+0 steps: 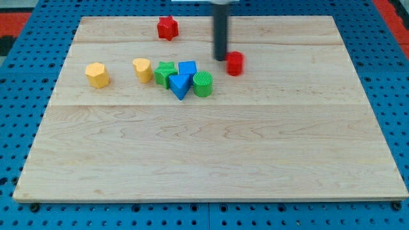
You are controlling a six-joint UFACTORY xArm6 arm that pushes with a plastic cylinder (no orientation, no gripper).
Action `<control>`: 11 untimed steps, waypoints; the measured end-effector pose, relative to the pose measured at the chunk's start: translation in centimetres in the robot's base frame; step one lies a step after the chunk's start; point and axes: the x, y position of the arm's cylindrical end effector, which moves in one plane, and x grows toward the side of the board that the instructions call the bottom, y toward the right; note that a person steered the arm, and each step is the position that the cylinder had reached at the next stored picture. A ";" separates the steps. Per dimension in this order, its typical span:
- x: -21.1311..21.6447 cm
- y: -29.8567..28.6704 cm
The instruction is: Move the red circle to the vertical bottom of the blue triangle
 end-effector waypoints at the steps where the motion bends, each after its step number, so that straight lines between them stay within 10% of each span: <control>1: 1.2 1.0; 2: -0.7 4.1; 5: 15.6 1.4; 8: 22.3 2.8; 11: 18.1 -4.1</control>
